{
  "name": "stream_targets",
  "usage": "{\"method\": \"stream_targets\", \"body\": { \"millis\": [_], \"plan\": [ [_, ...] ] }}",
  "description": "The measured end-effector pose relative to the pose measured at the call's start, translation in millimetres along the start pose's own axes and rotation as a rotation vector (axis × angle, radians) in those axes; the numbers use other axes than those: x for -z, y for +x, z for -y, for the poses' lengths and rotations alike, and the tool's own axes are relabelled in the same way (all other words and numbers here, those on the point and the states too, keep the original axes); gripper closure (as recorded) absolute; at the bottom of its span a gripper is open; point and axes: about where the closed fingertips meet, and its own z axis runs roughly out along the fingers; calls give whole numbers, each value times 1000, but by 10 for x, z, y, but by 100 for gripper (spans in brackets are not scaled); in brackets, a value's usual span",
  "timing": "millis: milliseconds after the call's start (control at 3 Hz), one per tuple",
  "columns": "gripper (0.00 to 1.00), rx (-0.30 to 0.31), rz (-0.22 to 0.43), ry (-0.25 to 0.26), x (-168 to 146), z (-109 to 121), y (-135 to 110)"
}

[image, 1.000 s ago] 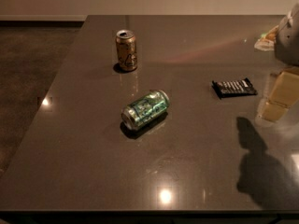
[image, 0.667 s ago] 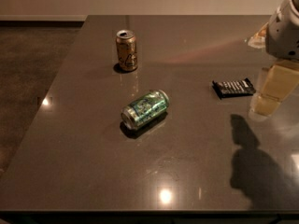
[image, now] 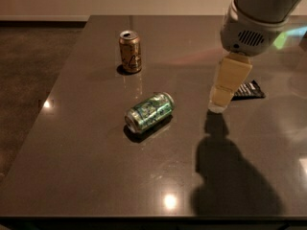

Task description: Place green can upright

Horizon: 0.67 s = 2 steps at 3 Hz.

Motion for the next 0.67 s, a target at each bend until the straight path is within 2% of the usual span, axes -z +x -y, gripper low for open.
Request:
{"method": "stream_targets", "body": {
  "millis": [333, 667],
  "plan": [
    [0, -126, -36, -5, -147, 60, -212],
    [0, -260, -37, -35, -272, 101, -376]
  ]
}}
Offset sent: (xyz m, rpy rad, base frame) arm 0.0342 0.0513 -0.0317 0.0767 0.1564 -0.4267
